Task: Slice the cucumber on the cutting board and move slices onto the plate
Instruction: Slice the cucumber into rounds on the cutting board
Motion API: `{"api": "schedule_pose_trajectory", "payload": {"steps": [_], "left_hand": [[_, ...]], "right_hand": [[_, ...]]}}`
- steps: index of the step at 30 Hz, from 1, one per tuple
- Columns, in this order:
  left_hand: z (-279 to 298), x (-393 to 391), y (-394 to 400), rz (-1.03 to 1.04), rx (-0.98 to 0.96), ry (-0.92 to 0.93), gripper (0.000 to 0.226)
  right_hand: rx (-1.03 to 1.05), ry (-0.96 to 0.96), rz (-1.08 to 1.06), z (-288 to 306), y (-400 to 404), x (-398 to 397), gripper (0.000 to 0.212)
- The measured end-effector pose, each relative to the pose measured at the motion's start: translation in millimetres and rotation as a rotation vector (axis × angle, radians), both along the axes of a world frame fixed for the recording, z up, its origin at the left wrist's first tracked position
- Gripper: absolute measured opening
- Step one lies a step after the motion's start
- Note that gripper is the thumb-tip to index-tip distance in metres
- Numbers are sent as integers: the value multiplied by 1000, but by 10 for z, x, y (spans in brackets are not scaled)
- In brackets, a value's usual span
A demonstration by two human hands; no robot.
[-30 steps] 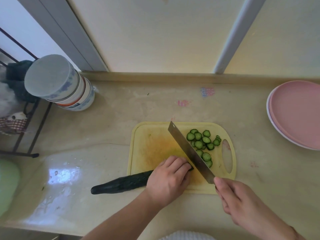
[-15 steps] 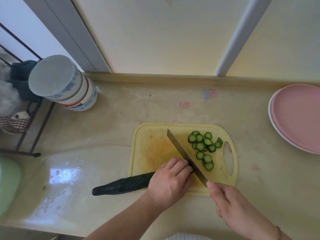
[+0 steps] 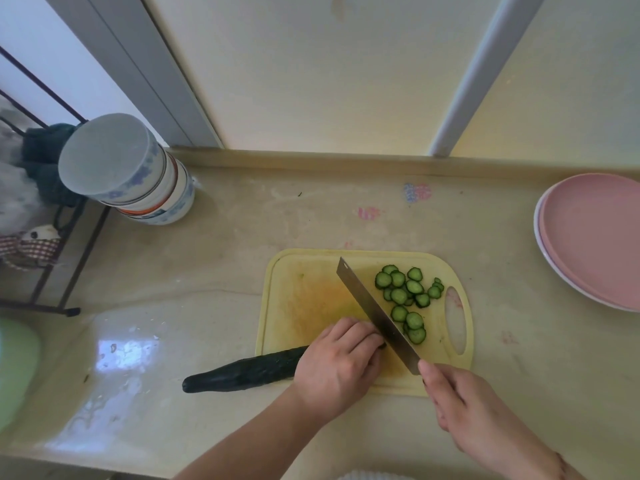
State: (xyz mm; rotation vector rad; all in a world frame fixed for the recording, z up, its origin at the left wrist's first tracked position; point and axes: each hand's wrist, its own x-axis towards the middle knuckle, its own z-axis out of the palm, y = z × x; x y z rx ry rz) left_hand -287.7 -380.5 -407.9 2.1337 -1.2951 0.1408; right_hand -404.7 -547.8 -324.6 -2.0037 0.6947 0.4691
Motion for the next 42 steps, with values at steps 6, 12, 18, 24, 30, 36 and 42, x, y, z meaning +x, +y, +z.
{"api": "schedule_pose_trajectory", "payload": {"steps": [6, 12, 18, 24, 30, 36, 42], "left_hand": [[-22, 6, -5, 4, -13, 12, 9], [-2, 4, -1, 0, -19, 12, 9], [-9, 6, -2, 10, -18, 8, 8], [-19, 1, 1, 8, -6, 2, 10], [26, 9, -2, 17, 1, 27, 10], [26, 6, 4, 7, -3, 27, 7], [24, 4, 4, 3, -14, 34, 6]], "right_hand": [[42, 8, -49, 126, 49, -65, 80], [34, 17, -22, 137, 50, -67, 67], [25, 27, -2, 109, 74, -58, 57], [-10, 14, 52, -18, 108, 21, 58], [11, 6, -1, -47, 66, 21, 57], [26, 26, -41, 7, 8, 43, 58], [55, 13, -23, 124, 87, -3, 63]]}}
